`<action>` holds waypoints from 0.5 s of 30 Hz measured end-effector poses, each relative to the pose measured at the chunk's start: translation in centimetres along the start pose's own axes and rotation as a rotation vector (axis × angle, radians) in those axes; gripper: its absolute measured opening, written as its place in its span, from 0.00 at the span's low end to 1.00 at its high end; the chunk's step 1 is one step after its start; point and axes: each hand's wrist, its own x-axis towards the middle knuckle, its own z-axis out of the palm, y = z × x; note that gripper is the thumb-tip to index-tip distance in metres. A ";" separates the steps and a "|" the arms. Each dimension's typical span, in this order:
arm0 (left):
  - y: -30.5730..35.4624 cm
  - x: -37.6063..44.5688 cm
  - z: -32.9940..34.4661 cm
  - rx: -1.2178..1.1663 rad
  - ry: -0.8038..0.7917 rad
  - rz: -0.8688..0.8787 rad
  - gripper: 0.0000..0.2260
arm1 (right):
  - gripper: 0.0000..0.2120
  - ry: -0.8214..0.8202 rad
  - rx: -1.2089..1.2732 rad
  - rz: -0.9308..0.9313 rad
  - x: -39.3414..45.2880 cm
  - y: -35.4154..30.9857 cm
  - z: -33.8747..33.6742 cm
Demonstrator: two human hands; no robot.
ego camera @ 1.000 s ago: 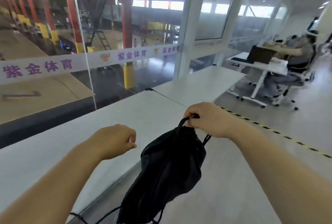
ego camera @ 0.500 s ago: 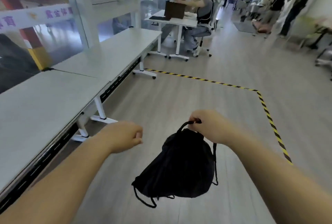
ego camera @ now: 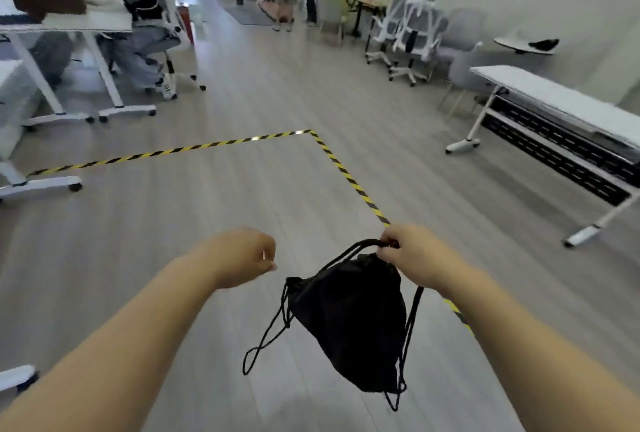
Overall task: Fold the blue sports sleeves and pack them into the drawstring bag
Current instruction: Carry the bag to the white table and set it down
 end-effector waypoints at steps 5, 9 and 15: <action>2.6 11.2 -2.9 0.065 -0.026 0.178 0.10 | 0.06 0.106 0.061 0.197 4.3 5.6 -3.3; 5.5 18.8 -4.5 0.085 -0.061 0.262 0.09 | 0.09 0.204 0.113 0.300 6.8 9.8 -6.1; 11.5 29.0 -6.0 0.124 -0.084 0.381 0.09 | 0.08 0.359 0.192 0.402 11.1 16.3 -10.2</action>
